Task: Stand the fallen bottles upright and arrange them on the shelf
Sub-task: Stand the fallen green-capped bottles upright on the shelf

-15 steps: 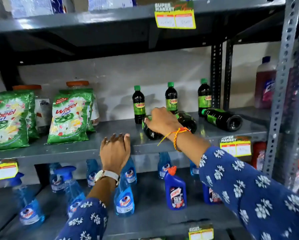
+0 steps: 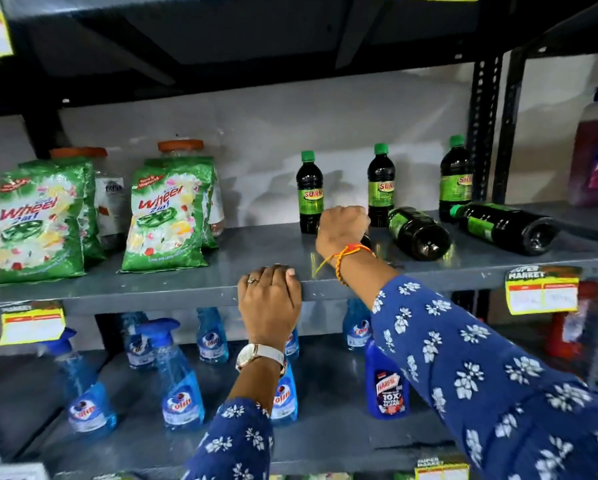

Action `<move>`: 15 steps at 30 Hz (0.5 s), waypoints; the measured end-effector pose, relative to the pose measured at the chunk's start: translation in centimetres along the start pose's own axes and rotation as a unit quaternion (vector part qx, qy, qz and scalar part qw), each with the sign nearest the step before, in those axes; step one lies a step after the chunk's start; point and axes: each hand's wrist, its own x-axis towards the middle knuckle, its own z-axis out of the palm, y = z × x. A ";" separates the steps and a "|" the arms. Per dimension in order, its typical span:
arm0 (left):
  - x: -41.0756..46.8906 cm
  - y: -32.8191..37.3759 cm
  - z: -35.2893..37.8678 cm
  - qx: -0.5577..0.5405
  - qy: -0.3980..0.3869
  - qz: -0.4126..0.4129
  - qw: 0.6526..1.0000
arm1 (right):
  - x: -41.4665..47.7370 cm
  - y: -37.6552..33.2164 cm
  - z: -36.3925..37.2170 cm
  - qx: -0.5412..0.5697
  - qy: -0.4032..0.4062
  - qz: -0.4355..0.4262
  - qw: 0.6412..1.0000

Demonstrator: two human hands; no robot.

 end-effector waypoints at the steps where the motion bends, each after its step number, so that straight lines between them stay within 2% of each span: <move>1: 0.0 0.0 0.0 -0.002 -0.004 -0.004 1.000 | -0.2 0.5 0.1 0.027 0.007 0.007 1.000; 4: 0.0 0.1 0.1 -0.002 -0.010 -0.002 1.000 | -0.9 2.2 0.5 0.135 0.091 0.018 0.987; 6: -0.1 0.0 0.2 -0.007 -0.013 -0.001 1.000 | -1.2 2.9 0.8 0.224 0.104 0.012 0.969; 11: -0.1 -0.2 0.8 -0.021 -0.004 -0.005 1.000 | -1.2 3.2 2.5 0.360 0.073 0.004 0.930; 15: -0.2 -0.2 1.0 -0.030 -0.001 -0.011 0.999 | -1.1 3.2 2.9 0.408 0.033 0.011 0.912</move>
